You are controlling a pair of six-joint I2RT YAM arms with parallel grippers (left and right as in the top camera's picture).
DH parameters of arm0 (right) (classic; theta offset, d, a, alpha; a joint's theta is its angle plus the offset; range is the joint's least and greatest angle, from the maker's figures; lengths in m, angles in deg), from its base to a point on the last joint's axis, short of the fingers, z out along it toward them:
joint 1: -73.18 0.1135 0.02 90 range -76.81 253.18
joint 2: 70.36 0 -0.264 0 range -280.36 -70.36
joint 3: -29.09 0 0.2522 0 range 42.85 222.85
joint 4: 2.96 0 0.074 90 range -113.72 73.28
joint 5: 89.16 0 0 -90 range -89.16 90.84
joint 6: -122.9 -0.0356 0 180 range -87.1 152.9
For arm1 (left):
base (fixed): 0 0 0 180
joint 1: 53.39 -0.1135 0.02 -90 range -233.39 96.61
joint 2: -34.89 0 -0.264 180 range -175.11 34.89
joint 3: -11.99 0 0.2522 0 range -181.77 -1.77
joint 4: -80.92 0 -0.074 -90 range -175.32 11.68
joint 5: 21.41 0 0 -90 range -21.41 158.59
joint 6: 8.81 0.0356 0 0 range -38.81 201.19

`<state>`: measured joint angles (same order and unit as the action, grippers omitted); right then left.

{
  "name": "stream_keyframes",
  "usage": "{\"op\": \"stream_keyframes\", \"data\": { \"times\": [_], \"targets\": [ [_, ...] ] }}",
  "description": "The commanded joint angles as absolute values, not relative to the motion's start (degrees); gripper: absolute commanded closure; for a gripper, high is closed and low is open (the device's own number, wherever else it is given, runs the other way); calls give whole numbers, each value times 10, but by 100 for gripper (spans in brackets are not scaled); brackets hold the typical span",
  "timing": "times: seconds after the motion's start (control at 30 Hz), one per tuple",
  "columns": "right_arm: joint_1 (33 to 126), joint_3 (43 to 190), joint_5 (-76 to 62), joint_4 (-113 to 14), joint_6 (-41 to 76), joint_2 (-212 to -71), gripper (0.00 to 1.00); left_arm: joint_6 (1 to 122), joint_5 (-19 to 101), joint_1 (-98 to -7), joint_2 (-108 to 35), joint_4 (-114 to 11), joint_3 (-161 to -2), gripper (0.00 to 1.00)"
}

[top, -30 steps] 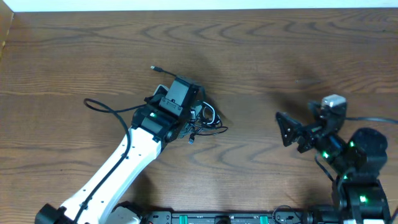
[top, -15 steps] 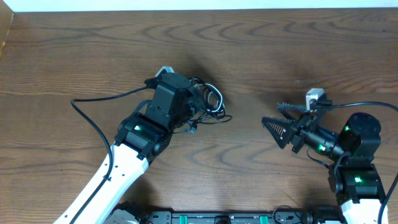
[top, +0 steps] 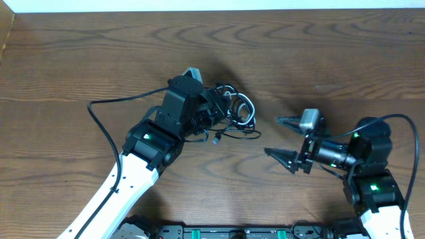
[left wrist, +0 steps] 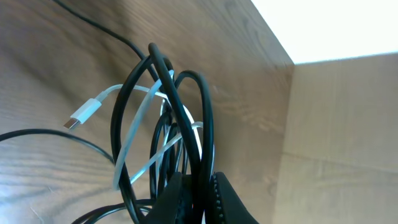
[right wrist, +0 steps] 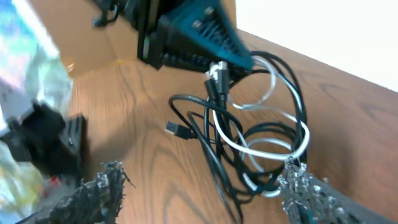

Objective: Untangle cables
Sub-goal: 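Reach the right gripper toward the bundle held by the left gripper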

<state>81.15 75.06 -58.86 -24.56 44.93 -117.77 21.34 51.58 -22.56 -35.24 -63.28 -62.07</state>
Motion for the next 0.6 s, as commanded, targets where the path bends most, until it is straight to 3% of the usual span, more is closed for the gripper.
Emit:
{"op": "stream_keyframes", "data": {
  "times": [0.0,0.57],
  "targets": [
    [832,760,-571,-239,551,-1203,26,225,462,-227,-350,-638,-637,93],
    [882,760,-563,-90,568,-1319,37,266,452,-185,-351,-645,-637,93]
  ]
}}
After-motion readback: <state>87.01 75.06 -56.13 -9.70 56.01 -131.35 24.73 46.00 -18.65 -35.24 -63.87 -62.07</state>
